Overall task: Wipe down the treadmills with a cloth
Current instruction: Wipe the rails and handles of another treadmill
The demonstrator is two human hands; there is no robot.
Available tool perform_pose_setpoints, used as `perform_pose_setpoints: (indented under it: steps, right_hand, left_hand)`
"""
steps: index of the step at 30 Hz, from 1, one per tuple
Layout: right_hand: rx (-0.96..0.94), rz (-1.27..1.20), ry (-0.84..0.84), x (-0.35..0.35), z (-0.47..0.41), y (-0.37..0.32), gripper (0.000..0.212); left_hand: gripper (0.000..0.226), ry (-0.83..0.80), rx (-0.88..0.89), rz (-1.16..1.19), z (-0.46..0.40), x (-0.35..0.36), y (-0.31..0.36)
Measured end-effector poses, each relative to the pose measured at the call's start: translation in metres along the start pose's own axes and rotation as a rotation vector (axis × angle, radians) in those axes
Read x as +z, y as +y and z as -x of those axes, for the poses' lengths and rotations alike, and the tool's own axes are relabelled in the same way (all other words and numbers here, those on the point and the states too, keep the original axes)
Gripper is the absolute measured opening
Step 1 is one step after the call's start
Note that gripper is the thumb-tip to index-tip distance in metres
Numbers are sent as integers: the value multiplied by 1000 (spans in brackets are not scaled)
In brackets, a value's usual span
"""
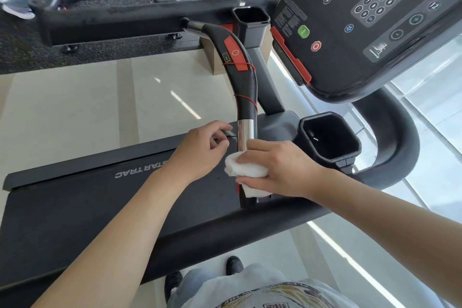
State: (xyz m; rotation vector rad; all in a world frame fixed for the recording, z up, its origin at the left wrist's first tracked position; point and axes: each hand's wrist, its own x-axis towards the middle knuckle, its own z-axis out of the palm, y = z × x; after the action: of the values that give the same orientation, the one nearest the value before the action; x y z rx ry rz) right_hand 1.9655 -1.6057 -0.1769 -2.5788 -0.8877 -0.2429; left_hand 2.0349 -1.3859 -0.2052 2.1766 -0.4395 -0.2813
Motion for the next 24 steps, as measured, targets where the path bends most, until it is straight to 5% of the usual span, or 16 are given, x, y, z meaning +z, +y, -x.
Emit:
perform_pose_setpoints:
  steps: [10, 15, 24]
  right_hand:
    - [365, -121, 321, -40, -56, 45, 29]
    - [423, -36, 326, 0, -88, 52, 31]
    - [614, -63, 353, -24, -171, 97, 25]
  left_hand:
    - [49, -19, 34, 39, 1, 6, 10]
    - [67, -29, 47, 30, 1, 9, 8]
    - [68, -24, 74, 26, -1, 8, 9]
